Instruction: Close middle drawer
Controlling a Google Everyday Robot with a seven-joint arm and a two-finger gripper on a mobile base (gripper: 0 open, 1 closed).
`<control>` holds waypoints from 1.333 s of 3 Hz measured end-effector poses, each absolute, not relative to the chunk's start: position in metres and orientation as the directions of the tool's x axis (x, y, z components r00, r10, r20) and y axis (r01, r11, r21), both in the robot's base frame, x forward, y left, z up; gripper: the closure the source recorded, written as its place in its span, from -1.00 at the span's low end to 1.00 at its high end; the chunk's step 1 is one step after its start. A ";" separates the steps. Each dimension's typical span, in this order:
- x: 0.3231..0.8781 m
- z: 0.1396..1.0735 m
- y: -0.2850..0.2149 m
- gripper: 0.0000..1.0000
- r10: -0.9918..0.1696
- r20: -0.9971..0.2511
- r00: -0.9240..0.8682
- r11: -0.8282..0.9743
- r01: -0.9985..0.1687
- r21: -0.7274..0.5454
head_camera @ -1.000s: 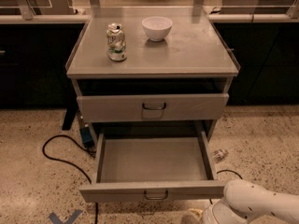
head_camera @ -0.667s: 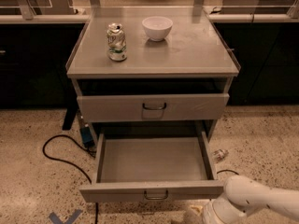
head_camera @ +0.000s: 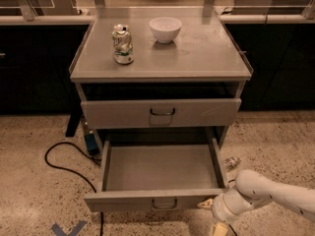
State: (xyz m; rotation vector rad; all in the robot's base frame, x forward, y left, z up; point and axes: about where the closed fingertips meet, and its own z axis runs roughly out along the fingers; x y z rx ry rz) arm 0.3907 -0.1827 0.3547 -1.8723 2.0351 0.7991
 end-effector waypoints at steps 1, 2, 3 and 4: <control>0.423 0.361 -0.181 -1.00 -0.818 -0.554 -0.154 0.086 -0.985 0.146; 0.453 0.373 -0.170 -1.00 -0.816 -0.553 -0.166 0.155 -0.986 0.067; 0.487 0.384 -0.153 -1.00 -0.819 -0.547 -0.174 0.199 -0.980 0.015; 0.518 0.379 -0.130 -1.00 -0.819 -0.540 -0.196 0.212 -0.977 0.032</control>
Offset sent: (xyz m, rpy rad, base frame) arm 0.1034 0.0209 0.0372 -0.0350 -0.2592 -0.2355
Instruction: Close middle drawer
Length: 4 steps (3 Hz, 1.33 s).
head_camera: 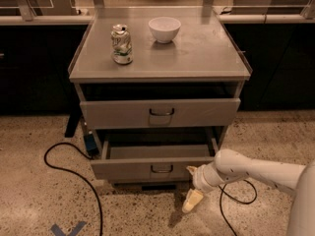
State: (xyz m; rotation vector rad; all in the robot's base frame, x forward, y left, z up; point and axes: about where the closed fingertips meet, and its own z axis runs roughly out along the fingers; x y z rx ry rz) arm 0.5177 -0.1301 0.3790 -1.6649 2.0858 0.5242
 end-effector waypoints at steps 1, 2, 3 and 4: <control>0.540 0.374 -0.110 -1.00 -0.821 -0.537 -0.196 0.199 -0.979 0.052; 0.554 0.375 -0.091 -1.00 -0.819 -0.544 -0.182 0.193 -0.980 0.039; 0.554 0.375 -0.091 -1.00 -0.819 -0.544 -0.182 0.193 -0.980 0.039; 0.571 0.367 -0.099 -1.00 -0.819 -0.542 -0.191 0.200 -0.979 0.043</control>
Offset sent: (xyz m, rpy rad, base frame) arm 0.0474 0.0387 -0.0101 0.0088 0.0341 0.0171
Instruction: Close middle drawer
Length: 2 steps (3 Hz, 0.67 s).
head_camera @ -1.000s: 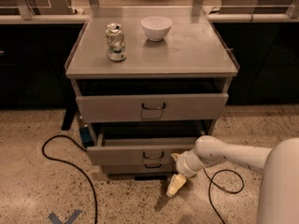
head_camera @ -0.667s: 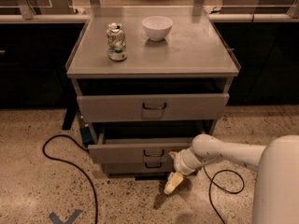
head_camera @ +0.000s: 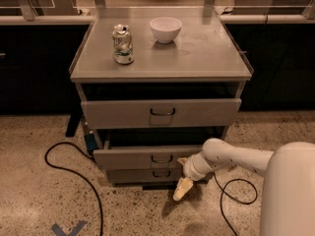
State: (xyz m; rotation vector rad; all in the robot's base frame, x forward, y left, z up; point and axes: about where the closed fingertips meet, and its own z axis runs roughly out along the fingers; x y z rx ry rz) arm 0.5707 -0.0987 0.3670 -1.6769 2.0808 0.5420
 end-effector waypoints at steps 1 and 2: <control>0.611 0.381 -0.110 -1.00 -0.802 -0.569 -0.181 0.239 -0.971 -0.028; 0.639 0.403 -0.115 -1.00 -0.782 -0.602 -0.162 0.288 -0.950 -0.118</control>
Offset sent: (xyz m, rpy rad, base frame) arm 0.1501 -0.0406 0.1095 0.0943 -0.4672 -0.2366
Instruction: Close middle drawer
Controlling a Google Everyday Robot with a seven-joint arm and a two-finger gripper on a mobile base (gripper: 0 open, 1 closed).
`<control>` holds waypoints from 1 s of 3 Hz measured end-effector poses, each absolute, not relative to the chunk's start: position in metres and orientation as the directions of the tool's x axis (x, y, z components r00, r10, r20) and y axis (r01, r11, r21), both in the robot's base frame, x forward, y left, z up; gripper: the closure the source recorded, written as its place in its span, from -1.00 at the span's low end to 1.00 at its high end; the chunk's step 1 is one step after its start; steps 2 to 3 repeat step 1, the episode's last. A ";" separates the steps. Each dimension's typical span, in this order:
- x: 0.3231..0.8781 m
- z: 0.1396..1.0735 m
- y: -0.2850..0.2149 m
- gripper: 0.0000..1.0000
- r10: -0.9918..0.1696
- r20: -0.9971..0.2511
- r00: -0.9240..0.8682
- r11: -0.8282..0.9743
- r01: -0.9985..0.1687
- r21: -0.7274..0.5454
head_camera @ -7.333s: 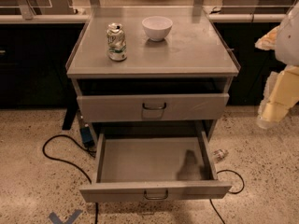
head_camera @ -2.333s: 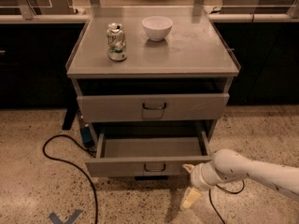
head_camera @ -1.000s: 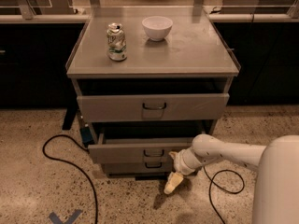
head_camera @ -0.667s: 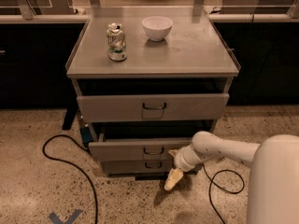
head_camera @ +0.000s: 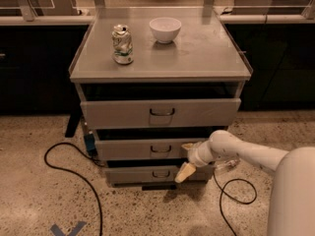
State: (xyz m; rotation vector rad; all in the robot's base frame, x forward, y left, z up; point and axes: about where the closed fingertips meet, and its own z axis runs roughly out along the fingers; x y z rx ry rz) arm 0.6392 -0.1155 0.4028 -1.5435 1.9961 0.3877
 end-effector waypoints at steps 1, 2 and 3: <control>0.637 0.403 -0.116 -1.00 -0.782 -0.602 -0.162 0.288 -0.950 -0.118; 0.637 0.403 -0.116 -1.00 -0.782 -0.602 -0.162 0.288 -0.950 -0.118; 0.637 0.403 -0.116 -1.00 -0.782 -0.602 -0.162 0.288 -0.950 -0.118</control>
Offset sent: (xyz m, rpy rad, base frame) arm 0.0000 0.0000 0.0000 0.0000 0.0000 0.0000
